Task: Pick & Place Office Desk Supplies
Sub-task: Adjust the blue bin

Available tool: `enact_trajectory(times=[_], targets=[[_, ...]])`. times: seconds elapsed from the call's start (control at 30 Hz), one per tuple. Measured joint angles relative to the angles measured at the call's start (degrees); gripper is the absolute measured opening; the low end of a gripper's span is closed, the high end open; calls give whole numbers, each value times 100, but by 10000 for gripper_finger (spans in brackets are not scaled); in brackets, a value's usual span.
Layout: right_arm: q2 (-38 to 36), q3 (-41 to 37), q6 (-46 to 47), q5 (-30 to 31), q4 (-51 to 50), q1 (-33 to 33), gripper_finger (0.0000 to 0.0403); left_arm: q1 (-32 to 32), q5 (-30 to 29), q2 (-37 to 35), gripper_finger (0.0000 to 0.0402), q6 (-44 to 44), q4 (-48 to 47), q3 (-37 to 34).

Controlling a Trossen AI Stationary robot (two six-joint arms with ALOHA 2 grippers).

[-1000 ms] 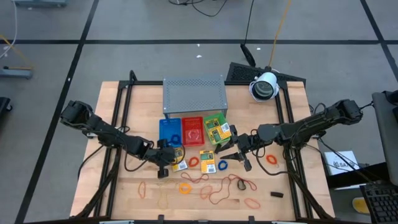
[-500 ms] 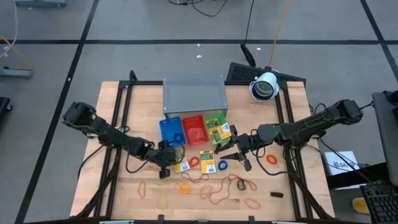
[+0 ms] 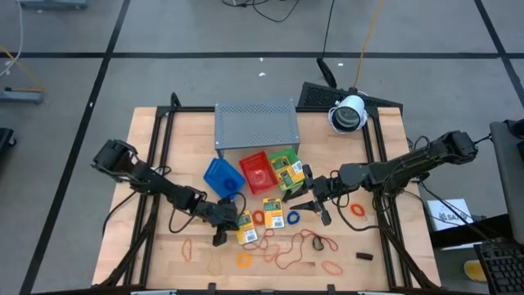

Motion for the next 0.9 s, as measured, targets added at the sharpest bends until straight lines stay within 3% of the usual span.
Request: enact_trajectory(times=[0.2, 0.5, 0.67, 0.9], targets=[[0, 0, -1, 0, 1, 0, 125, -1, 313, -5, 1, -127, -96, -1], [2, 0, 0, 0, 2, 0, 125, 50, 300, -121, 3, -43, -100, -11], [0, 0, -4, 0, 1, 0, 125, 90, 177, -450, 1, 364, -252, -33], [0, 0, -32, 0, -13, 0, 125, -106, -386, -1013, 2, 1658, -618, -37]])
